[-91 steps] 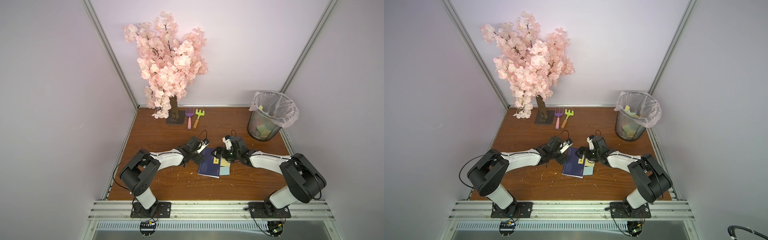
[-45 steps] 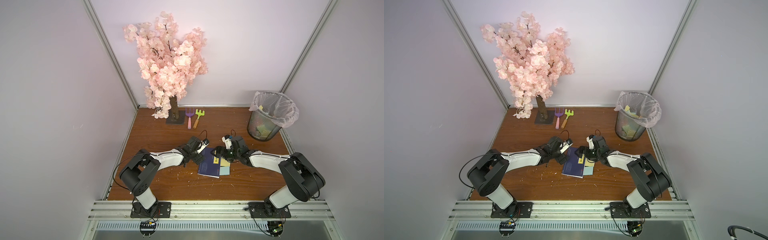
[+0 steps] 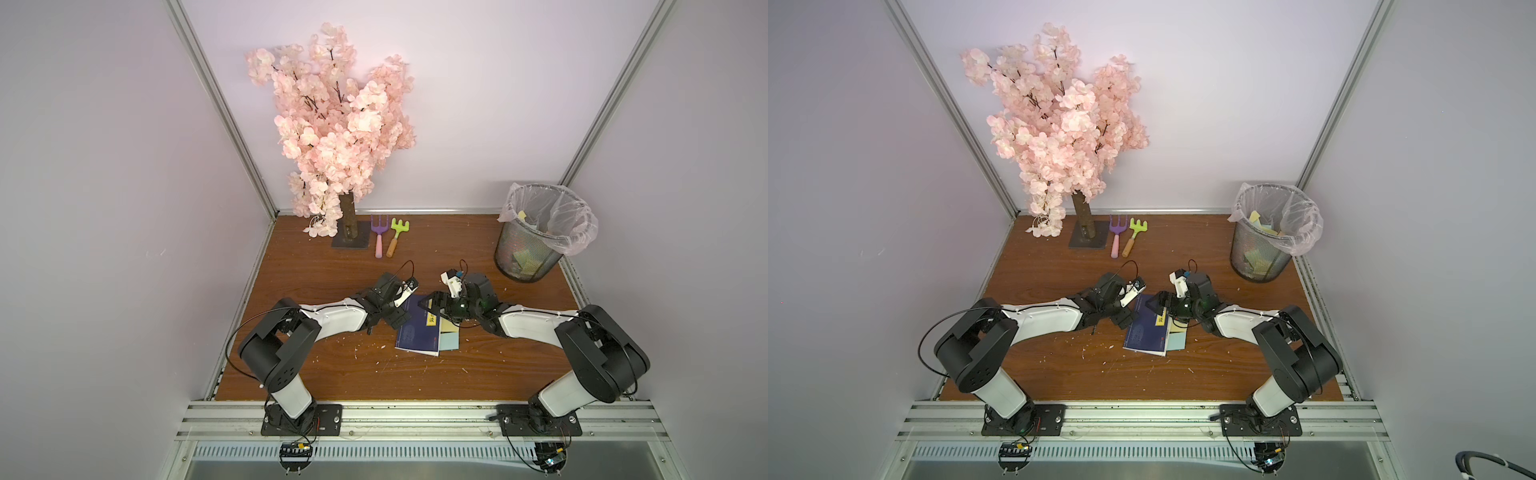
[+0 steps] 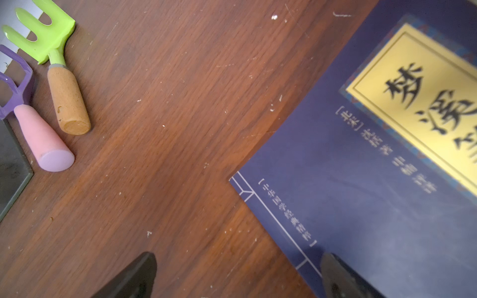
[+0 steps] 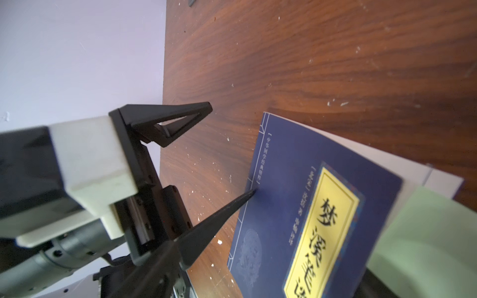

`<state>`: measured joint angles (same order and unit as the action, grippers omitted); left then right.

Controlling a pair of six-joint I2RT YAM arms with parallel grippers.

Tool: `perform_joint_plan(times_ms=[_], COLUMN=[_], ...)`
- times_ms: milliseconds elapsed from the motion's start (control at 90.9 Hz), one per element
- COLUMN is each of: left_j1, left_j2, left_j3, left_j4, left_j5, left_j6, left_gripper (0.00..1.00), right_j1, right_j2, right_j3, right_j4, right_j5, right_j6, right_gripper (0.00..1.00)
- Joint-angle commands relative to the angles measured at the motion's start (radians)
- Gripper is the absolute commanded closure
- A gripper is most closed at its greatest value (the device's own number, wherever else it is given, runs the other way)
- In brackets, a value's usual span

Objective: Peel off the used sticky note
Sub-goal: Open the book at the center of the board.

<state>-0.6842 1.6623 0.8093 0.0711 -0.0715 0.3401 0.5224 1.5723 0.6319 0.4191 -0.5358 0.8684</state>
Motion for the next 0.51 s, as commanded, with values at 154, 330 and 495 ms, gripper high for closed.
perform_joint_plan(times_ms=[154,330,495], left_j1=[-0.012,-0.013,-0.012], left_j2=[-0.015,-0.072,-0.147], left_j3=[-0.014,0.008,0.038], left_j4=[-0.063,-0.107,-0.196], left_j5=[0.004,-0.002,0.026], left_j6=[0.021,0.070,0.094], left_gripper=[0.01,0.01,0.01], right_j1=[0.002,0.002,0.001], right_j2=[-0.006,0.002,-0.003], right_j3=[0.001,0.026,0.021], right_j4=[0.058,-0.023,-0.029], right_j5=[-0.019,0.024,0.047], right_j6=[0.013,-0.016,-0.001], right_gripper=[0.26,0.52,0.70])
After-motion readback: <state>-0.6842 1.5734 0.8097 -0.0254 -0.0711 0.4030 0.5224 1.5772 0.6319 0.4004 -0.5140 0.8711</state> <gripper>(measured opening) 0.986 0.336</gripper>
